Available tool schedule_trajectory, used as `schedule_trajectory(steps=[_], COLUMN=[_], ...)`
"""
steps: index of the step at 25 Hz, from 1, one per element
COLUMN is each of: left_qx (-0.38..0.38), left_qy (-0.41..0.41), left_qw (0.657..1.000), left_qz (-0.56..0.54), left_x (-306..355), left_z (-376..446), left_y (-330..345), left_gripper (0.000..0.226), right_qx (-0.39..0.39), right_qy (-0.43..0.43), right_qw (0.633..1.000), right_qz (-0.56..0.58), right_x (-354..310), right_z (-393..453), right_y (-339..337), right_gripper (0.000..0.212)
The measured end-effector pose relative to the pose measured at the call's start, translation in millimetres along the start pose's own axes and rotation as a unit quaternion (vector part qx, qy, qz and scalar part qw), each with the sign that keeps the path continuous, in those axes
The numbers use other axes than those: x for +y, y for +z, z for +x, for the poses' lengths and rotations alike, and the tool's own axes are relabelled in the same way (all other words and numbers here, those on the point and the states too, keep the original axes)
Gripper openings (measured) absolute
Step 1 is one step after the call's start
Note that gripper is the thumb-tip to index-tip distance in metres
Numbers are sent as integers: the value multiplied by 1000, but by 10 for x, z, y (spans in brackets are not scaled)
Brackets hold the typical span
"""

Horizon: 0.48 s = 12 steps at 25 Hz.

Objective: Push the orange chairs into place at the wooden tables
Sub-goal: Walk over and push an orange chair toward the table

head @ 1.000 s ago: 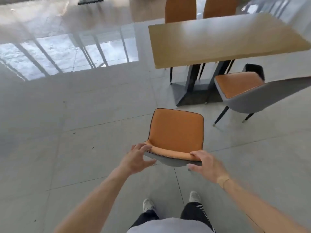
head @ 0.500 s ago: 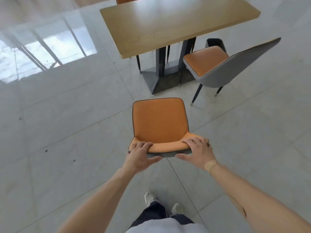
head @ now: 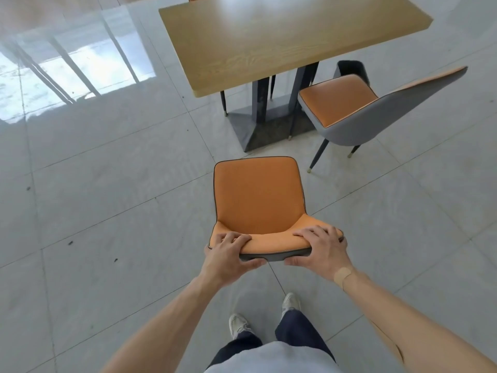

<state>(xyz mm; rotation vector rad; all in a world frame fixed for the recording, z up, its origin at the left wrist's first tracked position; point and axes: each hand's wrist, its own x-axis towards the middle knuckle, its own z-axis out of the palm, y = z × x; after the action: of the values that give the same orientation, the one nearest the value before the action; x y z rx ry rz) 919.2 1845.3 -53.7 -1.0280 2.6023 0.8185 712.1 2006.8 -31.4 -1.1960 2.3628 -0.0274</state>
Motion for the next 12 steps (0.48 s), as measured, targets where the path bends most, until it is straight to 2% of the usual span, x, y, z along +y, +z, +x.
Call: schedule_trajectory(steps=[12], left_qx=[6], left_qy=[-55], left_qw=[998], left_qz=[-12], left_x=[738], left_z=[1160], left_y=[-196], left_gripper=[89], right_qx=[-5], right_qy=[-62], right_qw=[998], right_qz=[2], right_x=[870], right_z=[1161], right_y=[-729], right_gripper=[96])
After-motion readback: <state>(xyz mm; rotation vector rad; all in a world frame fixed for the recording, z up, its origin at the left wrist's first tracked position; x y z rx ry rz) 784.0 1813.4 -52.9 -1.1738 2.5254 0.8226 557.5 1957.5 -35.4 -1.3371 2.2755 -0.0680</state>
